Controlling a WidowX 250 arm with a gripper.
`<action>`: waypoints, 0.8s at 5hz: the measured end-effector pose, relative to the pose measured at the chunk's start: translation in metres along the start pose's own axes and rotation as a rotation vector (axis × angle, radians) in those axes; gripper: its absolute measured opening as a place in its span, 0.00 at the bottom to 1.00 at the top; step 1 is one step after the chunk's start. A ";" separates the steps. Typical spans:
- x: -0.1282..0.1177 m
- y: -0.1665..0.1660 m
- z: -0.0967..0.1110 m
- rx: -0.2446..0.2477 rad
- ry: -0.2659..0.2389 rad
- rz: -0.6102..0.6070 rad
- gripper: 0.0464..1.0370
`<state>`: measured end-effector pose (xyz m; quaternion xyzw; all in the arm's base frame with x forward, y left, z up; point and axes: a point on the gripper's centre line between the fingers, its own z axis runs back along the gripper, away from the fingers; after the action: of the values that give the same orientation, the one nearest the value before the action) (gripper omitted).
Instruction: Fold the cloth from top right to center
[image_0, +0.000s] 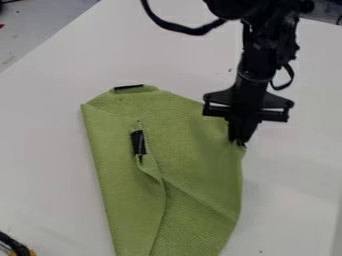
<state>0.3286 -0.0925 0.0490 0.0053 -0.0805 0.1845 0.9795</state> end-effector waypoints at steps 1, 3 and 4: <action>-0.012 0.041 0.009 0.002 -0.036 0.119 0.02; -0.049 0.111 -0.010 -0.059 -0.055 0.285 0.02; -0.056 0.134 -0.015 -0.083 -0.062 0.312 0.02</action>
<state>0.2308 0.0132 0.0230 -0.0418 -0.1179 0.3305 0.9355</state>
